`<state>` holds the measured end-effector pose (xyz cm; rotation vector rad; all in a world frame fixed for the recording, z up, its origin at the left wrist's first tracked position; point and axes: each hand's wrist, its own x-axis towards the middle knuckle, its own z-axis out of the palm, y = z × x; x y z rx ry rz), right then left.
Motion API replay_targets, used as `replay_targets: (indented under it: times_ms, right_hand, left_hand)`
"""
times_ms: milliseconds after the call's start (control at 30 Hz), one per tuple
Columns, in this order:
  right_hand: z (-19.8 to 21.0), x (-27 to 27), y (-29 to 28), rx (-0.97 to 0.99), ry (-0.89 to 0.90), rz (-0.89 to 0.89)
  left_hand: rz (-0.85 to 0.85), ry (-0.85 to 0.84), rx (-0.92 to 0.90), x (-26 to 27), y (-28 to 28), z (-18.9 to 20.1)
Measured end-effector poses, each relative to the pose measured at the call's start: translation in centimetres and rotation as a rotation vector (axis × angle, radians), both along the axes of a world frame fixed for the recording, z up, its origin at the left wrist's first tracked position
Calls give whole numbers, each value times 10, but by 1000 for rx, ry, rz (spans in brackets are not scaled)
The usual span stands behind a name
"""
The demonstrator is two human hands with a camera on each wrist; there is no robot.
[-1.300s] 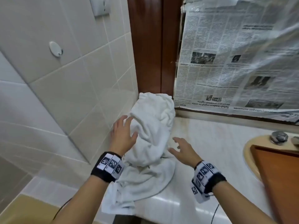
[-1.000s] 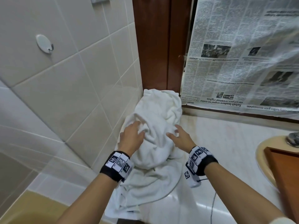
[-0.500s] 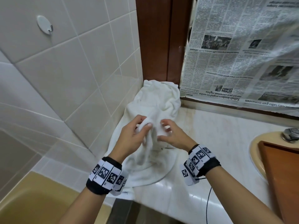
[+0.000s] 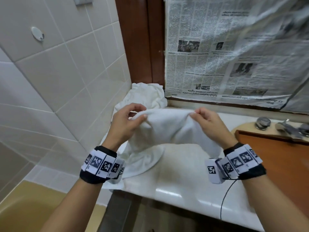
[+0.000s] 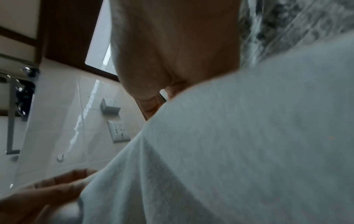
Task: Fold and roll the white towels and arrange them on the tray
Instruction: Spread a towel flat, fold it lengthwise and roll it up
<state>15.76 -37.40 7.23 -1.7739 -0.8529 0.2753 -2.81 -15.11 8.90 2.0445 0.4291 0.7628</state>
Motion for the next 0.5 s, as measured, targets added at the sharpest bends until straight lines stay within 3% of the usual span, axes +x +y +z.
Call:
replay_targets:
  times_ms: [133,233,367,500]
  right_hand:
    - [23,-1,-51,67,72,29]
    - [14,6,-73,93,163,12]
    - [-45,13,-84,-57,178,-121]
    - [-128,12,-97,-319,237,-176]
  left_hand:
    - [-22,-85,-3,8,-38,2]
    - [-42,-66,-76,20,-55,-13]
    - [-11,141,-87,42,-65,-68]
    - [-63,475,-11,49,-77,-139]
